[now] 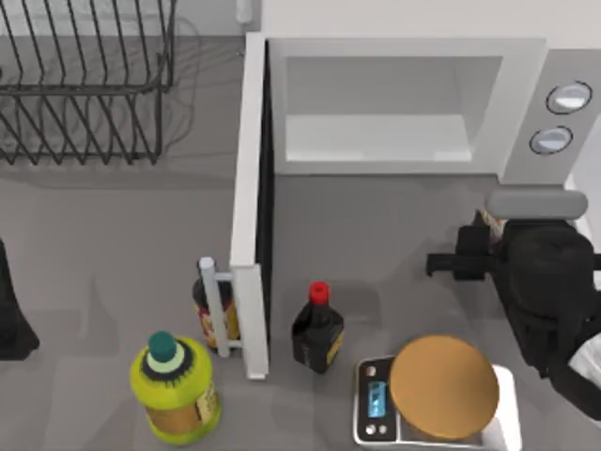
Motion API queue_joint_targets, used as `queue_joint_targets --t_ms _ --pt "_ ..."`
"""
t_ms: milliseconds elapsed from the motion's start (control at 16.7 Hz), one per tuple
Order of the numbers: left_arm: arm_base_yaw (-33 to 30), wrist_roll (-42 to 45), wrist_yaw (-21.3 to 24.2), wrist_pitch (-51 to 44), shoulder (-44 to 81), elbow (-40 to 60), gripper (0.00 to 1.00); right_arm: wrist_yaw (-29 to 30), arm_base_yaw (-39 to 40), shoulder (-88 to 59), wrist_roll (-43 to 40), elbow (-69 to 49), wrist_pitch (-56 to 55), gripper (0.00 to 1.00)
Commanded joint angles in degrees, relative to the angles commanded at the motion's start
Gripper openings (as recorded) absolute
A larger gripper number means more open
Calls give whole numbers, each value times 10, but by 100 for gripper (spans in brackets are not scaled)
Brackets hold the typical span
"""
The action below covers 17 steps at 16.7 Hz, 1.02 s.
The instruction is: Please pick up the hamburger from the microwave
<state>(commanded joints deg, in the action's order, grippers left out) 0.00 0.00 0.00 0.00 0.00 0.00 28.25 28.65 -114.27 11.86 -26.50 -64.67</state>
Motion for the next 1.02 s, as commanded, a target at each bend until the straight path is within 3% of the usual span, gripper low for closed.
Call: queue_joint_targets --t_ms 660,1020 --pt "0 0 0 0 0 0 100 0 0 0 0 0 0 98" --pt "0 0 0 0 0 0 100 0 0 0 0 0 0 100"
